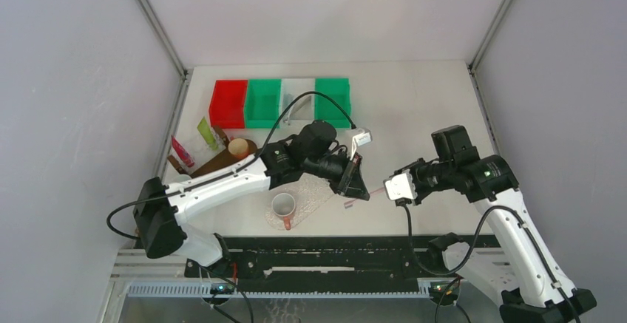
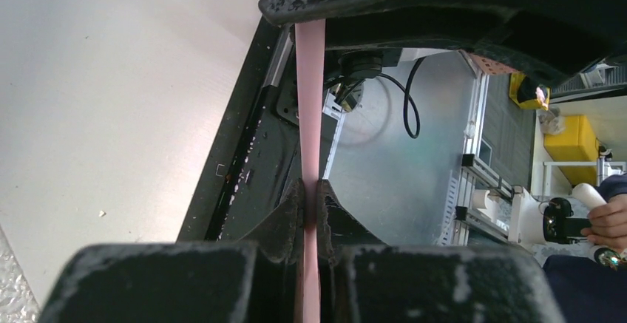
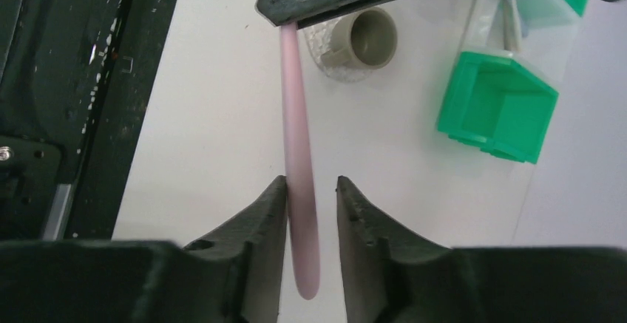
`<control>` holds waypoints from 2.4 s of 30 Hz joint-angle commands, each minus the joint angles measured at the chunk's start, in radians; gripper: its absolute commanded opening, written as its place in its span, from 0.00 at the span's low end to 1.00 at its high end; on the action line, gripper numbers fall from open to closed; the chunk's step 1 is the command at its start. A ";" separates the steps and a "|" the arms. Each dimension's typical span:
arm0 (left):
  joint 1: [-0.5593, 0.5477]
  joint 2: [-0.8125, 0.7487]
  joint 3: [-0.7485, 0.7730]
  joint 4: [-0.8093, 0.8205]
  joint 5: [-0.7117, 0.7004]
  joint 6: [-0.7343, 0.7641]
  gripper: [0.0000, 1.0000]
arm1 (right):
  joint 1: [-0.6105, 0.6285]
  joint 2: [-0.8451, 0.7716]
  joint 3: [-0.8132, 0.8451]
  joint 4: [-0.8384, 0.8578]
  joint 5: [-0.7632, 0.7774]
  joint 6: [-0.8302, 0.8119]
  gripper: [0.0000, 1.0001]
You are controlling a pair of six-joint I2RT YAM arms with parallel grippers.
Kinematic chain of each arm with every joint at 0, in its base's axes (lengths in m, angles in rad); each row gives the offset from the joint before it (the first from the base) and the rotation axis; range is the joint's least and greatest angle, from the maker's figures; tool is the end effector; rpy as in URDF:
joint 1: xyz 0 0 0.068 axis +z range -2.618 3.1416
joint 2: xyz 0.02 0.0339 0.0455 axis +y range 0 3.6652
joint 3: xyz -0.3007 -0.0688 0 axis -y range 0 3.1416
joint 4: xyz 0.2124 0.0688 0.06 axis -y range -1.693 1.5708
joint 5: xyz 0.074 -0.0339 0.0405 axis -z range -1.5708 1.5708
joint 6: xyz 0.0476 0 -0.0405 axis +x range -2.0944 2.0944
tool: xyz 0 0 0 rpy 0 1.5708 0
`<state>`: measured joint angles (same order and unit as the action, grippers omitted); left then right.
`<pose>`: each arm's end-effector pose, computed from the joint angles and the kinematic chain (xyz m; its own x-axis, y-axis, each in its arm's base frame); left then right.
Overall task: Prepare toiletry sets of a toothbrush and toothpaste on the tray
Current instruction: Place the toothbrush in the cup.
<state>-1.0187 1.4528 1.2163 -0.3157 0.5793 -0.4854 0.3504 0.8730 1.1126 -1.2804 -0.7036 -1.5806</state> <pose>0.1362 -0.2709 0.3610 -0.6898 0.3754 -0.6190 0.7181 0.2456 -0.6512 0.0595 0.0545 0.3574 0.5769 -0.6010 -0.5532 -0.8048 -0.3021 -0.5110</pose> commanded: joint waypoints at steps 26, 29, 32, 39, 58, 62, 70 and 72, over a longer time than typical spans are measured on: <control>-0.021 -0.817 -0.567 0.625 -0.447 0.042 1.00 | -0.270 -0.134 -0.269 0.405 -0.727 0.638 0.00; -0.021 -0.902 -0.687 0.764 -0.528 0.016 1.00 | -0.301 -0.166 -0.352 0.719 -0.787 1.004 0.00; -0.021 -0.894 -0.746 0.866 -0.542 0.002 1.00 | -0.314 -0.146 -0.387 0.878 -0.844 1.177 0.00; -0.027 -0.705 -0.746 1.084 -0.563 -0.010 0.94 | -0.316 -0.128 -0.461 1.123 -0.791 1.449 0.00; -0.070 -0.189 -0.587 1.539 -0.457 0.001 0.65 | -0.307 -0.110 -0.491 1.152 -0.803 1.460 0.00; -0.069 -0.117 -0.533 1.585 -0.413 -0.008 0.52 | -0.307 -0.106 -0.491 1.139 -0.809 1.443 0.00; -0.067 -0.089 -0.523 1.597 -0.388 0.012 0.00 | -0.305 -0.109 -0.491 1.112 -0.813 1.410 0.16; -0.066 -0.123 -0.559 1.579 -0.408 0.032 0.00 | -0.306 -0.114 -0.491 1.096 -0.802 1.394 0.51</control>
<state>-1.0821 1.3827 0.6662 1.2121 0.1638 -0.4892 0.0418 0.7673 0.6193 -0.1696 -1.5070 -0.1448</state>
